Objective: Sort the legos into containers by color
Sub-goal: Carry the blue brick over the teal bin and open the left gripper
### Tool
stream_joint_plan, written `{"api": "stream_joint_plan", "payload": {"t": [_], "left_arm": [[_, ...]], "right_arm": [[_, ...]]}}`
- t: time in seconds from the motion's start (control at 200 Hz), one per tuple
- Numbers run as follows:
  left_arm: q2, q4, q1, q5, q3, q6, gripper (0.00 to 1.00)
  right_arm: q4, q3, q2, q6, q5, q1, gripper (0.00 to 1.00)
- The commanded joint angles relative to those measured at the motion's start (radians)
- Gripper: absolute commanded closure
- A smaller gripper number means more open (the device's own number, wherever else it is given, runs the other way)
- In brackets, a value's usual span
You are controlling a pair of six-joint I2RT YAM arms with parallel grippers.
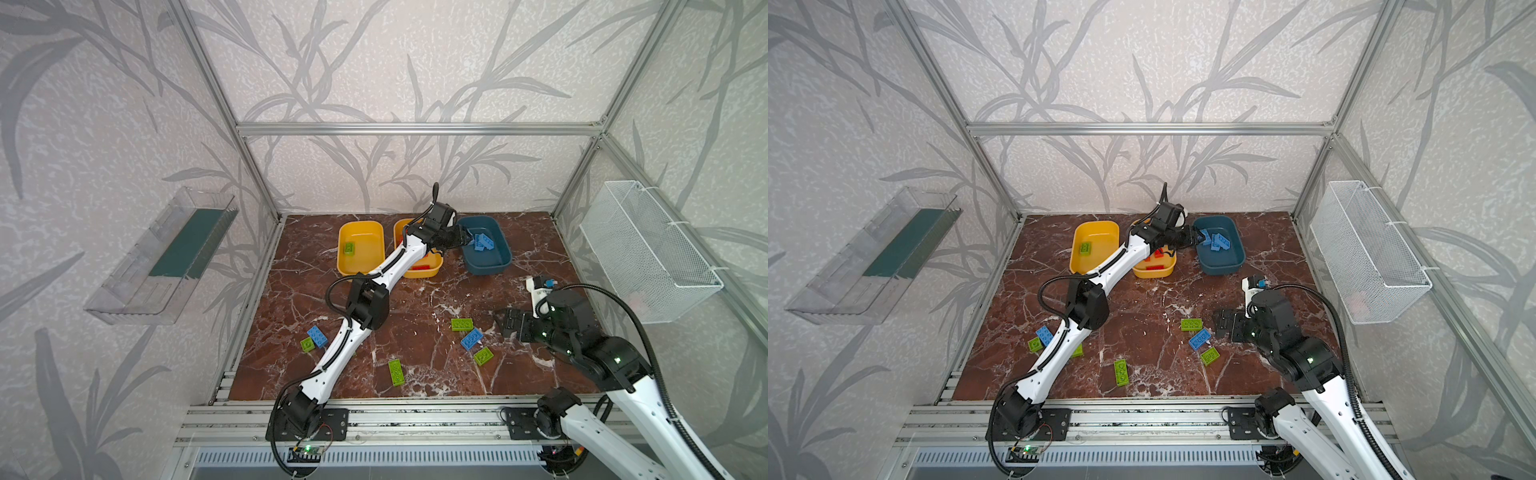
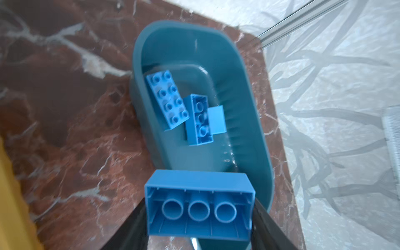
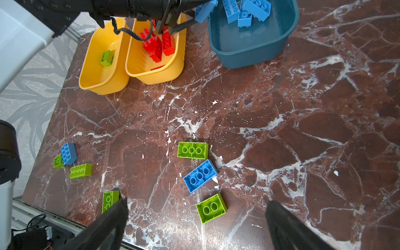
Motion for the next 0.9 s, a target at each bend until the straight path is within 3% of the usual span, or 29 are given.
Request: {"api": "stream_joint_plan", "payload": {"t": [0.0, 0.28, 0.515, 0.57, 0.64, 0.695, 0.895], "left_arm": [[0.014, 0.116, 0.0, 0.052, 0.013, -0.049, 0.53], [0.008, 0.183, -0.008, 0.07, 0.013, -0.068, 0.53], [0.051, 0.271, -0.011, 0.099, 0.013, -0.115, 0.45], [0.063, 0.3, -0.011, 0.093, 0.015, -0.136, 0.4], [0.083, 0.336, -0.011, 0.094, 0.022, -0.163, 0.15], [0.094, 0.34, -0.012, 0.098, 0.039, -0.173, 0.03], [0.021, 0.302, -0.022, 0.123, 0.038, -0.095, 0.01]], "right_arm": [[-0.018, 0.01, 0.008, 0.016, 0.014, -0.003, 0.01], [-0.017, 0.018, 0.028, 0.015, 0.027, -0.004, 0.01], [-0.018, 0.024, 0.029, 0.018, 0.026, -0.003, 0.01], [-0.023, 0.026, 0.027, 0.018, 0.03, -0.004, 0.01], [-0.025, 0.027, 0.024, 0.016, 0.028, -0.004, 0.01], [-0.025, 0.029, 0.026, 0.016, 0.024, -0.004, 0.01], [-0.028, 0.027, 0.007, 0.023, 0.051, -0.004, 0.01]]}}
